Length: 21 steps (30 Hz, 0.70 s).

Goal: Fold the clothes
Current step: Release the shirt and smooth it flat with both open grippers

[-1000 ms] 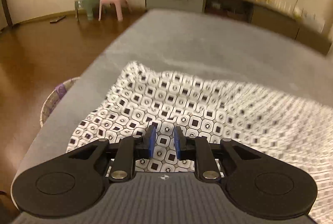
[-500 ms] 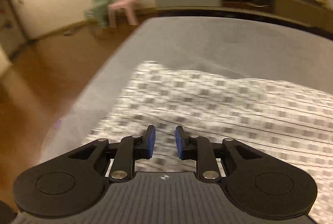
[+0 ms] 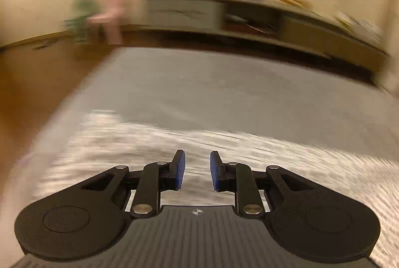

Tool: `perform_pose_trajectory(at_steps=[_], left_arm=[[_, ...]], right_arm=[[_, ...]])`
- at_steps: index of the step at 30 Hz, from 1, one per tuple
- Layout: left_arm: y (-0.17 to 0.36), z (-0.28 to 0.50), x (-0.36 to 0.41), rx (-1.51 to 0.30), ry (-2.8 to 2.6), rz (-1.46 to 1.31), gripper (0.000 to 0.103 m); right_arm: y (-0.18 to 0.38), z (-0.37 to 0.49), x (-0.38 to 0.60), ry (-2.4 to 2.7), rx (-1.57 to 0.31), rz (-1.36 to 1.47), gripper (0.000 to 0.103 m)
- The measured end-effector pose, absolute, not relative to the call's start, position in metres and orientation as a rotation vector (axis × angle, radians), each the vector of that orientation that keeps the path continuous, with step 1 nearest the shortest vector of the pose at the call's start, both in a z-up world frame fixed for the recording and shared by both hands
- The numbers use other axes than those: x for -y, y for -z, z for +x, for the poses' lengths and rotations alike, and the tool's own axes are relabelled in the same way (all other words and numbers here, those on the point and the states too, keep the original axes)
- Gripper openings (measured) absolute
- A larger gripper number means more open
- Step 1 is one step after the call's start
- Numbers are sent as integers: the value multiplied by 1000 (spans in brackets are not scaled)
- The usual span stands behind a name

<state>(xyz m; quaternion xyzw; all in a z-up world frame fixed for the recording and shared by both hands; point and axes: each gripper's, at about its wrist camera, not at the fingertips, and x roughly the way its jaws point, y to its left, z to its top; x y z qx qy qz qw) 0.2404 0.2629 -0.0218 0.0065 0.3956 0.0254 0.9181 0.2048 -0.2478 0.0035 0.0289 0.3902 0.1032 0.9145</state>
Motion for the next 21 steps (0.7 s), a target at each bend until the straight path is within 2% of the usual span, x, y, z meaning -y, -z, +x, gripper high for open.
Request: perform_pose_trajectory(at_steps=[2,3,5,6,11,15,16,17,21], left_arm=[[42,252,-246,-839,-64,86,24],[46,258,-248,-831,-87,87,29],[46,272,-267,-833,-197,62,30],[47,278,-278,-829,-262,64,31],[49,287,-296,-799,-412,133,33],[38,286,-293,-819,-508,161,33],[26,282,-286,-816,-469,129,33],[15,277,-273,-800,-400,105,32],[-3,252,-178,-767,-22,107,33]], right_arm=[[11,207,229,-265,-834,12,45],[19,208,228,-256,-846,-17,45],[27,209,235,-214,-859,-63,46],[26,210,242,-184,-858,-76,52],[27,215,295,-27,-872,-31,61],[26,214,313,84,-885,-43,60],[24,213,315,96,-887,-38,52],[21,207,313,88,-871,-18,48],[3,182,295,-83,-809,62,48]])
